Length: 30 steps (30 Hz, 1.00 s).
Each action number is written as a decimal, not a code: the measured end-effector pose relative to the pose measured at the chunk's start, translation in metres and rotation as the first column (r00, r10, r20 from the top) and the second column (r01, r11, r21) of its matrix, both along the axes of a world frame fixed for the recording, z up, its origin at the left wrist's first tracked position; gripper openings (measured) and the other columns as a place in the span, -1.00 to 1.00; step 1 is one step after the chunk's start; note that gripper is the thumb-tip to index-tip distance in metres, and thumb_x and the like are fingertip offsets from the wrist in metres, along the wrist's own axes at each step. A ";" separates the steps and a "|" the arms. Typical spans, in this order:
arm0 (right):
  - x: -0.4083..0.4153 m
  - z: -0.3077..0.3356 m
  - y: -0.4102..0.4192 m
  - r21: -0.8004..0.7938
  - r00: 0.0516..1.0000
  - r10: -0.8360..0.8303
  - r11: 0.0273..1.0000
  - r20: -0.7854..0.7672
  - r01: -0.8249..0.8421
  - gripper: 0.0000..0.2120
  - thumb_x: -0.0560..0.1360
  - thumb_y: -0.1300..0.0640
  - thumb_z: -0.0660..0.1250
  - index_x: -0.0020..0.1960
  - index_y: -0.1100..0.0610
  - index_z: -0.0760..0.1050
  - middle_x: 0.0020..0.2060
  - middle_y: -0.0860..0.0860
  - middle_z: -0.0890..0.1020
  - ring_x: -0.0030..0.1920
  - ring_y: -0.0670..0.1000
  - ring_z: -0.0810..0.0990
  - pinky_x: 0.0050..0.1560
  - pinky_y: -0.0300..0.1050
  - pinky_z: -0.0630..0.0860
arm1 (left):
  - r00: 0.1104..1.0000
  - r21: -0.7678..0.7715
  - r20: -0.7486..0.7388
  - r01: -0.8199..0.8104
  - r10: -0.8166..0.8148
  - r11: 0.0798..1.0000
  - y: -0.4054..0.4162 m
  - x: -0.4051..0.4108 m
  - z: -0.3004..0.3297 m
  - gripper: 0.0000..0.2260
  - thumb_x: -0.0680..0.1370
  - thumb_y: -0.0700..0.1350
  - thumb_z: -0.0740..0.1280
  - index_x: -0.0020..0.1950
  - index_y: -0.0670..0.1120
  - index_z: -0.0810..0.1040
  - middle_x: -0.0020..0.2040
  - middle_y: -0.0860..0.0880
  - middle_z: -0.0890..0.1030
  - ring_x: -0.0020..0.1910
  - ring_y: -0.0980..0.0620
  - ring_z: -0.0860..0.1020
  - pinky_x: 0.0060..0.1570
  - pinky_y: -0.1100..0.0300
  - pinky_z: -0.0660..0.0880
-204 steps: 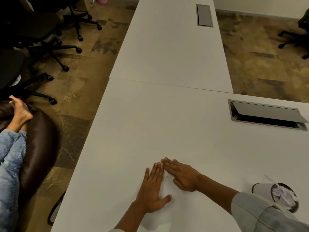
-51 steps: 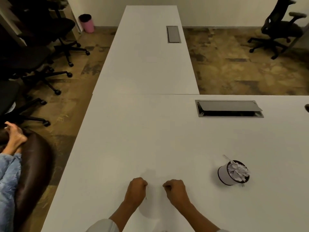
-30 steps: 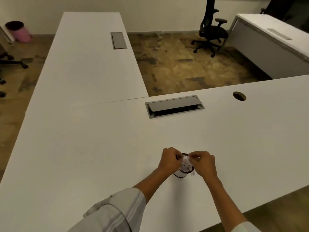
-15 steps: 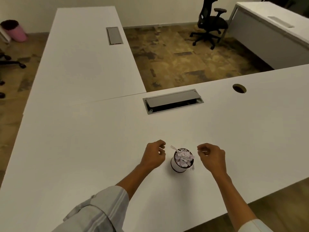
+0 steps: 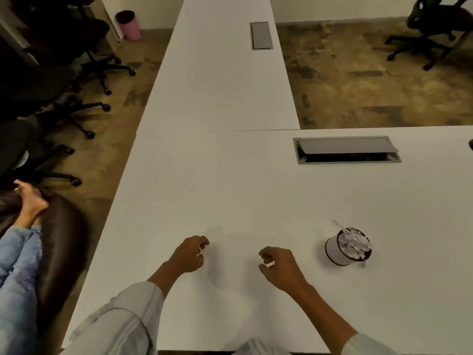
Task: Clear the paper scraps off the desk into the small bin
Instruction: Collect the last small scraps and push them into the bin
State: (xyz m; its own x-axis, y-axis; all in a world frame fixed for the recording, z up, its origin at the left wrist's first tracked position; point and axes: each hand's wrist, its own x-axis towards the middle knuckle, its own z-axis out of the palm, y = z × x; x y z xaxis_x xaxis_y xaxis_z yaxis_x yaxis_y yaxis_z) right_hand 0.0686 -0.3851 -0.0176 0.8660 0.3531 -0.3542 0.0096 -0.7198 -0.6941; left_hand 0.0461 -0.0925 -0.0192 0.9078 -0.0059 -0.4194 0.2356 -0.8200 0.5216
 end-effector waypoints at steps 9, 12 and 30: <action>-0.060 -0.049 0.119 -0.343 0.807 0.587 0.773 0.068 -0.533 -0.38 0.52 -0.02 0.34 0.48 0.18 0.23 0.50 0.14 0.26 0.49 0.17 0.22 0.46 -0.01 0.28 | 0.994 -0.044 -0.065 -0.092 0.089 0.995 0.031 -0.050 -0.014 -0.68 0.42 -0.31 0.27 0.16 -0.12 0.53 -0.04 -0.05 0.60 -0.11 0.00 0.58 -0.04 0.17 0.56; -0.078 -0.048 0.120 -0.488 0.675 0.714 0.663 0.185 -0.567 -0.60 0.15 0.11 0.60 -0.04 0.09 0.64 -0.04 -0.01 0.66 -0.06 0.00 0.62 -0.30 -0.31 0.56 | 0.991 -0.062 -0.071 -0.121 0.116 0.991 0.037 -0.054 -0.017 -0.69 0.42 -0.32 0.26 0.13 -0.12 0.54 -0.06 -0.06 0.61 -0.13 -0.02 0.60 -0.05 0.14 0.57; -0.023 0.019 0.008 0.128 0.825 -0.530 0.848 0.196 0.514 -0.83 0.35 0.30 0.43 -0.11 0.12 0.70 -0.22 -0.05 0.73 -0.24 -0.19 0.66 -0.10 -0.31 0.60 | 0.995 -0.090 0.037 0.096 -0.093 0.991 -0.018 0.004 -0.012 -0.76 0.42 -0.32 0.26 0.00 -0.09 0.58 -0.18 0.01 0.64 -0.22 0.01 0.61 -0.11 0.11 0.56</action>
State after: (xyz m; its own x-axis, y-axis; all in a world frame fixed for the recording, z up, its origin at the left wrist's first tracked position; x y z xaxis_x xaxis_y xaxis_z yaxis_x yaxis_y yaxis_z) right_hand 0.0458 -0.3771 0.0016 0.9791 -0.1575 -0.1289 -0.1992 -0.6123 -0.7651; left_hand 0.0504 -0.1105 -0.0316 0.9144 -0.1292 -0.3837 0.1414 -0.7862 0.6016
